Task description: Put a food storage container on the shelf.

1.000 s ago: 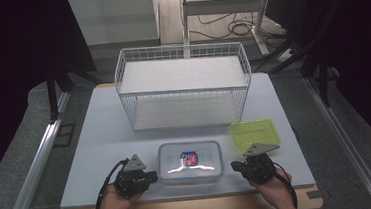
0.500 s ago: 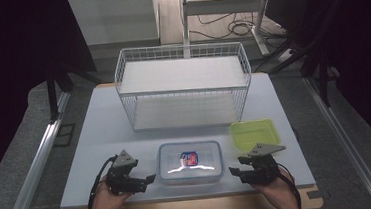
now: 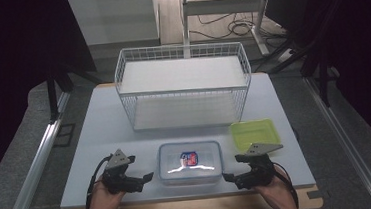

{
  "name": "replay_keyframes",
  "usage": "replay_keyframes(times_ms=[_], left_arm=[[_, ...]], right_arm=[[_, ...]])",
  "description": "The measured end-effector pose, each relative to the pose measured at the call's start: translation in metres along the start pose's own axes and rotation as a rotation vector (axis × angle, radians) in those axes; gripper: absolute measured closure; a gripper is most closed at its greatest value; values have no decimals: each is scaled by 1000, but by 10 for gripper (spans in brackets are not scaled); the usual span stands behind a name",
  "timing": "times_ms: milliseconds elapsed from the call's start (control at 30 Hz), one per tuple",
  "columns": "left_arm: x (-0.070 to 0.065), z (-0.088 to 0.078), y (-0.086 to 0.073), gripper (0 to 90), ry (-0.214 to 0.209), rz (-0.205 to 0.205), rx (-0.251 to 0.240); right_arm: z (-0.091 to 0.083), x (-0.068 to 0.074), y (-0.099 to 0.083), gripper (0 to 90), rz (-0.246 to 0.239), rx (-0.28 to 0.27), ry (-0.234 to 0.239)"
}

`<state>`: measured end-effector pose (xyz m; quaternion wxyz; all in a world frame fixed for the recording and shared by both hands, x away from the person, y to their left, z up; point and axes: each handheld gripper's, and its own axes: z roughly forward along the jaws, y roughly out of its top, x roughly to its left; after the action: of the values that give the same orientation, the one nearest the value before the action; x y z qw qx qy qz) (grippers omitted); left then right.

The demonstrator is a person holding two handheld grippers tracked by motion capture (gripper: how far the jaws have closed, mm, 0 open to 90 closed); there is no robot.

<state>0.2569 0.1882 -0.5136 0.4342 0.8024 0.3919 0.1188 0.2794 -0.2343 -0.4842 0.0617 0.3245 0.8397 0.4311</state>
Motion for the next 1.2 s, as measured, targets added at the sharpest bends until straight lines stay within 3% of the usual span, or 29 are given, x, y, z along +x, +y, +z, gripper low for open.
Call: replay_keyframes(times_ms=[167,367,433,467,567,700,800,900,1000,1133,1167,1200], left_arm=[[-3,1,10,77,-26,-26,21],[-6,9,24,33,-58,-46,46],[-6,14,28,10,-104,-60,31],[-7,22,33,9,-159,-80,41],[-9,31,36,9,-164,-82,66],[-7,47,36,0,-249,-116,97],[-8,53,38,0,-290,-126,119],[-7,54,36,0,-314,-146,130],[-9,52,34,16,-318,-153,139],[-13,43,32,63,-305,-127,124],[-13,40,31,123,-301,-122,115],[-15,37,30,123,-298,-121,104]], right_arm=[[5,-1,6,89,49,-27,33],[21,-1,12,35,89,50,59],[28,-2,18,31,103,79,74],[30,-2,20,31,105,89,79],[35,-3,24,31,114,108,91],[46,-9,28,20,147,138,117],[55,-9,30,0,179,159,153],[57,-10,31,0,187,163,150],[58,-12,29,0,235,188,183],[53,-8,28,32,211,190,171],[46,-3,29,99,184,183,149],[46,-3,29,99,184,183,149]])
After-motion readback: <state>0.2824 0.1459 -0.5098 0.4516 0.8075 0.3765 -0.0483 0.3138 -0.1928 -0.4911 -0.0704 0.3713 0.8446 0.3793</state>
